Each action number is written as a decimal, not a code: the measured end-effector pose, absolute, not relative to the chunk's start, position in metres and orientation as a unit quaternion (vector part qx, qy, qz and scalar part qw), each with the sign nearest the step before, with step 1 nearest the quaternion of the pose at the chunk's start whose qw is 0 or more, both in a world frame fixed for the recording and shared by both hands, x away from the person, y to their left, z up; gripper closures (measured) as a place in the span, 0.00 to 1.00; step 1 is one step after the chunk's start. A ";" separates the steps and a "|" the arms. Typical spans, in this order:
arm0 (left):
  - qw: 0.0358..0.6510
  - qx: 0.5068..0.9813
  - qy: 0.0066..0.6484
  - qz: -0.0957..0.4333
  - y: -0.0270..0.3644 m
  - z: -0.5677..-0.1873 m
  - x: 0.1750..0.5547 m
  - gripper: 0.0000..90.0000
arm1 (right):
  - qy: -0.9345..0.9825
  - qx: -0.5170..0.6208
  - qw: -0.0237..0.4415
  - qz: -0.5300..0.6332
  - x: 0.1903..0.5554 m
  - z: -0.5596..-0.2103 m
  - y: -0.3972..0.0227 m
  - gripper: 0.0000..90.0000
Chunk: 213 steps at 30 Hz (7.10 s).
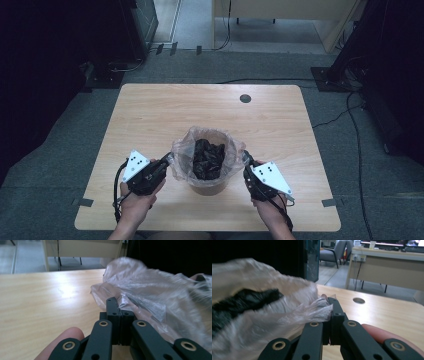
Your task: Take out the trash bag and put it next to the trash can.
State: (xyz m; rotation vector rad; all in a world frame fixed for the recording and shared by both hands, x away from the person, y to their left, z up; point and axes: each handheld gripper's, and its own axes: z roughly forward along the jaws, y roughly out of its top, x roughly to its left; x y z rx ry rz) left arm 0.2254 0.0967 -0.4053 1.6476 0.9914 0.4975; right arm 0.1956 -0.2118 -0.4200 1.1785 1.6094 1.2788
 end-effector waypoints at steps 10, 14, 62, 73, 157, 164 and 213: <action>0.592 0.696 0.353 0.203 0.060 -0.345 0.228 1.00 | 0.645 0.399 0.374 0.534 0.215 -0.368 -0.176 1.00; 0.616 0.686 0.337 0.191 0.049 -0.333 0.229 0.99 | 0.625 0.391 0.363 0.570 0.217 -0.346 -0.169 1.00; 0.602 0.680 0.375 0.185 0.058 -0.374 0.232 0.93 | 0.715 0.422 0.177 0.528 0.186 -0.402 -0.127 0.72; 0.604 0.672 0.387 0.187 0.069 -0.374 0.234 0.53 | 0.684 0.438 0.187 0.553 0.187 -0.397 -0.139 1.00; 0.314 0.720 0.567 0.249 0.180 -0.522 0.265 0.10 | 0.546 0.452 0.407 0.576 0.216 -0.315 -0.236 1.00; 0.314 0.721 0.566 0.248 0.180 -0.521 0.265 0.10 | 0.555 0.480 0.398 0.551 0.237 -0.340 -0.240 1.00; 0.314 0.721 0.565 0.248 0.180 -0.521 0.265 0.10 | 0.652 0.484 0.298 0.502 0.293 -0.452 -0.252 0.10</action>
